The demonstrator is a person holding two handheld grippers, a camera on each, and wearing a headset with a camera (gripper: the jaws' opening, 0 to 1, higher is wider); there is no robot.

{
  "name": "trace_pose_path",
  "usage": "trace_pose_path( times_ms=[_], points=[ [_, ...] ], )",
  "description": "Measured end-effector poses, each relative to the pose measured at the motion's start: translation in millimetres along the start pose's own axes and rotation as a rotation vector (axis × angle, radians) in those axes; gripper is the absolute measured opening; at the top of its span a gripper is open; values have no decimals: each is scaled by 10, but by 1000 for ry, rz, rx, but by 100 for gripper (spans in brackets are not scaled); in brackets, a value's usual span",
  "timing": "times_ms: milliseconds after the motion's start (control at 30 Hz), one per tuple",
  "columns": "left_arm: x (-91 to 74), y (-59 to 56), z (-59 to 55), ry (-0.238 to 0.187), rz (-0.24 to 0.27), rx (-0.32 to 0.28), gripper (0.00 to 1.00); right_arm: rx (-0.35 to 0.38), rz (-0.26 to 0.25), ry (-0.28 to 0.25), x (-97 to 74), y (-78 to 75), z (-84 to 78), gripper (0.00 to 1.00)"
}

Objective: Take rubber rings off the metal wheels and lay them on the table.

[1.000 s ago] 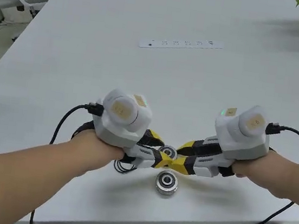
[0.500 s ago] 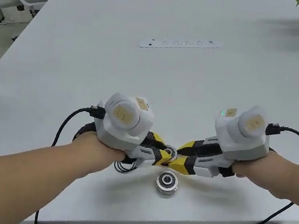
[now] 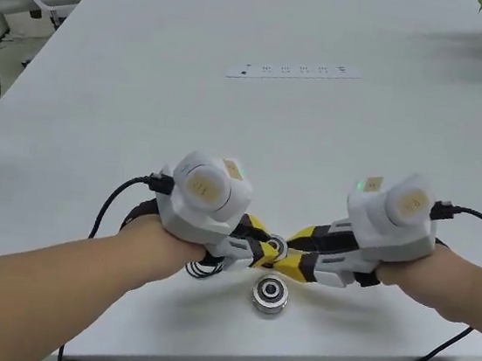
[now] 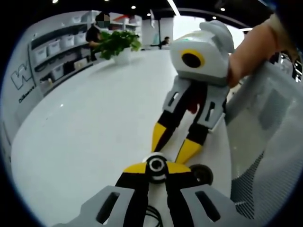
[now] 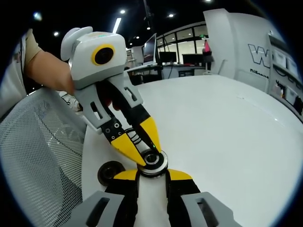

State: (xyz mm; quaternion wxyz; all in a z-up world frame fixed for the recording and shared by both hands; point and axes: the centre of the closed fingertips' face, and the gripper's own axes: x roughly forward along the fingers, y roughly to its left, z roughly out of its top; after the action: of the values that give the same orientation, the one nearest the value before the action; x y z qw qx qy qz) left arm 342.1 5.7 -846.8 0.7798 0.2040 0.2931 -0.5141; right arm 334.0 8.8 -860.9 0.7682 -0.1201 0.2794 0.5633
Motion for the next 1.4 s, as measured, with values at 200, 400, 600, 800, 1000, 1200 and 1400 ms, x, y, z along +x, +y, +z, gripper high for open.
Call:
trace_pose_path(
  times_ms=[200, 400, 600, 800, 1000, 1200, 1400],
  points=[
    [-8, -3, 2, -2, 1, -4, 14, 2, 1, -2, -4, -1, 0, 18],
    [-7, -1, -1, 0, 2, -10, 14, 5, 4, -4, -11, -3, -5, 17],
    [-5, 5, -6, -2, 1, -12, 13, -4, -6, 8, -51, -45, -57, 5],
    [-1, 10, -5, -2, 4, -14, 13, 47, -10, 4, -45, -54, -51, 2],
    [-1, 11, -6, -2, 7, -13, 13, 155, -11, -5, -47, -92, -59, 0],
    [1, 11, -9, 3, 14, -4, 13, 283, -20, -19, -59, -69, -60, 0],
    [2, 11, -8, 7, 16, -4, 12, 349, -21, -50, -103, -61, -28, 0]
  ],
)
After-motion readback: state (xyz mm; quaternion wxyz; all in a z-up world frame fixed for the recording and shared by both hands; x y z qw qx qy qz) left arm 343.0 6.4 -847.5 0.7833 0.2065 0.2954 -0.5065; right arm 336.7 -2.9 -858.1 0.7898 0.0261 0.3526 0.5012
